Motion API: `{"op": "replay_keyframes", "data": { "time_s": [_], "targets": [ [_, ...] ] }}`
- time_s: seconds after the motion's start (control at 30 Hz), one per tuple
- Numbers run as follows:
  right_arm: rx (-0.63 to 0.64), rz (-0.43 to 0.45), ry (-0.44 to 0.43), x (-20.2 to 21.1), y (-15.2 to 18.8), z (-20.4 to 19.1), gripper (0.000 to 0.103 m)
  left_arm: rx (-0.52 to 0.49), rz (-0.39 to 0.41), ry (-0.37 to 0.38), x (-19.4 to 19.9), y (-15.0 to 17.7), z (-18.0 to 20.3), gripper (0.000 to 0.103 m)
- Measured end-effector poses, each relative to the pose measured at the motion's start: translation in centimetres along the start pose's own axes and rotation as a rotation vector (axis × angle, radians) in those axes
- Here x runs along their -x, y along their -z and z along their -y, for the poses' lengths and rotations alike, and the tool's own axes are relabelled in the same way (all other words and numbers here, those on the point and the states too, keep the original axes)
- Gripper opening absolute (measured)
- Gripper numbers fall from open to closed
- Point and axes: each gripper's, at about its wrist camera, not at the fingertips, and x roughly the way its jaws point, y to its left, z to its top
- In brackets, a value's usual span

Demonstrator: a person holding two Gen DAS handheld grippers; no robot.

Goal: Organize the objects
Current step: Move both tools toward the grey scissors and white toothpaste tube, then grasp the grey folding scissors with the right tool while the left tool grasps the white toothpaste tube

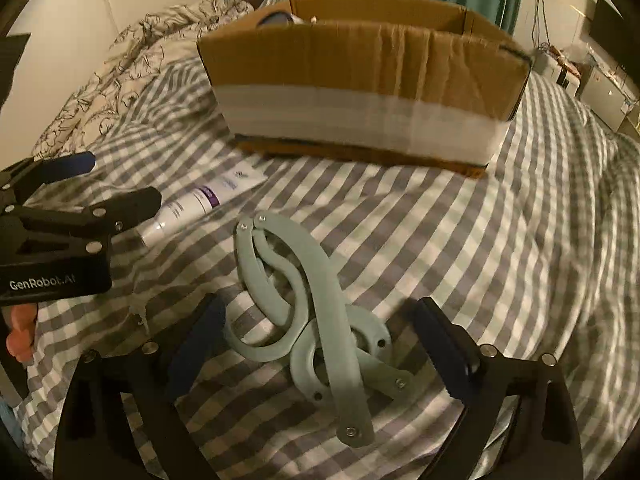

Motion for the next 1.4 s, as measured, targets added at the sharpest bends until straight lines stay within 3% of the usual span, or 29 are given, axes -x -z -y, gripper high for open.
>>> {"op": "replay_keyframes", "data": {
  "time_s": [0.07,0.1,0.2,0.23,0.3,0.4,0.43,0.5,0.57,0.63,1.2,1.4],
  "targets": [
    [0.006,-0.002,-0.008,0.1,0.2,-0.3,0.077,-0.011,-0.006,0.010,-0.2,-0.1,0.3,0.103],
    [0.011,0.002,0.002,0.3,0.3,-0.5,0.064,-0.016,-0.008,0.014,-0.3,-0.2,0.5,0.103],
    [0.006,0.010,0.008,1.1,0.4,-0.4,0.053,-0.032,-0.017,0.041,-0.8,-0.6,1.3,0.101],
    [-0.005,0.015,-0.002,1.4,0.3,-0.3,0.046,-0.036,-0.020,0.045,-0.9,-0.7,1.7,0.096],
    [-0.036,0.039,-0.015,2.5,0.3,0.4,0.042,-0.059,-0.039,0.053,-1.7,-1.0,2.6,0.092],
    [-0.057,0.065,-0.006,3.7,0.4,1.0,0.036,-0.094,-0.082,0.058,-3.3,-1.3,3.8,0.074],
    [-0.064,0.071,-0.012,4.0,0.4,1.1,0.027,-0.106,-0.106,0.071,-4.0,-1.4,4.2,0.066],
    [-0.073,0.085,-0.027,4.5,0.4,1.3,0.025,-0.115,-0.150,0.093,-5.1,-1.5,4.5,0.057],
    [-0.062,0.090,-0.014,4.9,0.3,1.2,0.024,-0.120,-0.186,0.089,-6.0,-1.4,4.7,0.035],
    [-0.051,0.093,-0.014,5.2,0.4,0.8,0.022,-0.127,-0.183,0.097,-5.8,-1.2,4.8,0.027],
    [-0.060,0.181,0.005,9.5,3.0,-1.0,0.014,-0.109,0.012,0.163,4.3,1.6,4.0,0.026],
    [-0.060,0.246,0.030,12.6,3.0,-1.7,0.013,-0.093,0.071,0.169,7.2,1.2,3.1,0.026]
  ]
}}
